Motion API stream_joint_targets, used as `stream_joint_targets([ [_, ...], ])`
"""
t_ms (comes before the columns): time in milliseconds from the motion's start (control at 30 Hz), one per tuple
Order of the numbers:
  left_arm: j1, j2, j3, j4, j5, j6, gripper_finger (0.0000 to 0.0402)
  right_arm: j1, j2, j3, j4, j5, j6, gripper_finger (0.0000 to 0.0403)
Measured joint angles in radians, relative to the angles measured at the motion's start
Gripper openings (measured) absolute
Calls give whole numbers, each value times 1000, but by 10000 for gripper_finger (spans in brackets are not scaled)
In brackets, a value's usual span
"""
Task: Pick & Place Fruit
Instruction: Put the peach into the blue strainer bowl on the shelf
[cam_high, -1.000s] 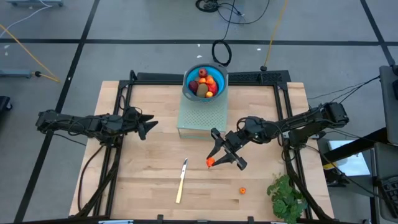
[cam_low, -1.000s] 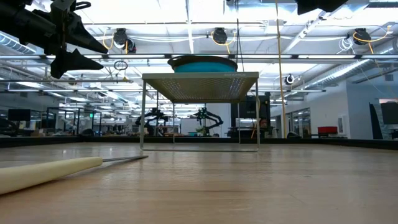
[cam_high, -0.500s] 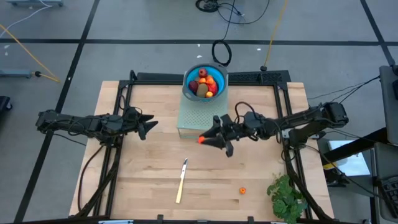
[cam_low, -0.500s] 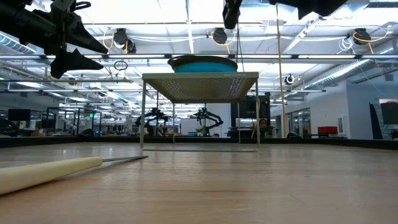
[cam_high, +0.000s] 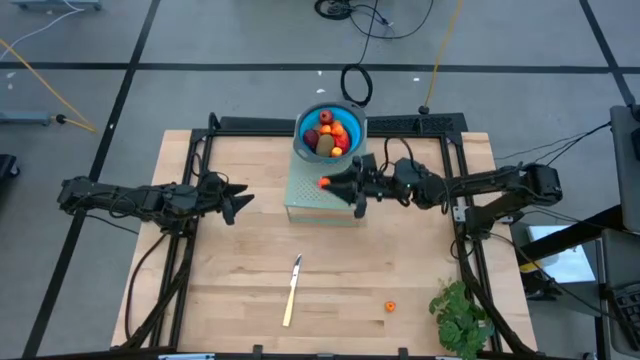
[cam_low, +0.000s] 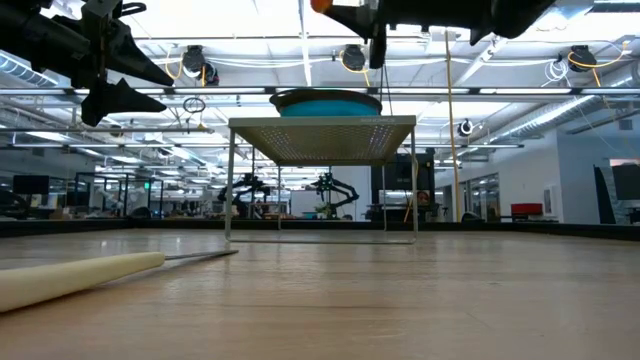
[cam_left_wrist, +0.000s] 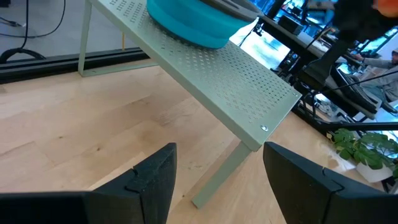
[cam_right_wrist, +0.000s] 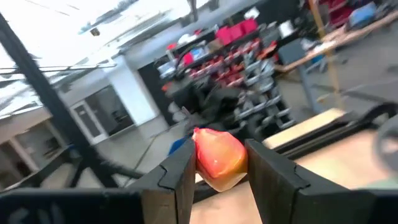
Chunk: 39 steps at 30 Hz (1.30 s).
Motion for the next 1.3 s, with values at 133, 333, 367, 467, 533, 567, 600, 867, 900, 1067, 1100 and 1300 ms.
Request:
stream_joint_targets([
  [133, 0, 0, 0, 0, 0, 0, 241, -64, -29, 0, -22, 3, -56, 123],
  [333, 0, 0, 0, 1, 0, 0, 241, -152, -78, 0, -82, 1, -171, 123],
  [367, 0, 0, 0, 0, 0, 0, 241, -165, -86, 0, -91, 1, -199, 123],
  [467, 0, 0, 0, 1, 0, 0, 241, -203, -109, 0, -133, -1, -284, 123],
  [533, 0, 0, 0, 0, 0, 0, 241, -227, -118, 0, -149, -1, -347, 123],
  [567, 0, 0, 0, 1, 0, 0, 241, -238, -125, 0, -161, -1, -375, 123],
  [600, 0, 0, 0, 1, -1, 0, 241, -248, -128, 0, -167, -1, -405, 123],
  [867, 0, 0, 0, 1, -1, -5, 241, -307, -129, 0, -195, -5, -626, 123],
  [900, 0, 0, 0, 1, -1, -4, 241, -312, -129, 0, -214, -6, -651, 123],
  [1067, 0, 0, 0, 1, -1, -4, 241, -332, -128, 0, -298, -6, -727, 123],
  [1100, 0, 0, 0, 1, -1, -4, 241, -336, -125, 0, -308, -8, -729, 123],
  [1300, 0, 0, 0, 1, -1, -4, 241, -372, -98, -1, -307, -58, -728, 123],
])
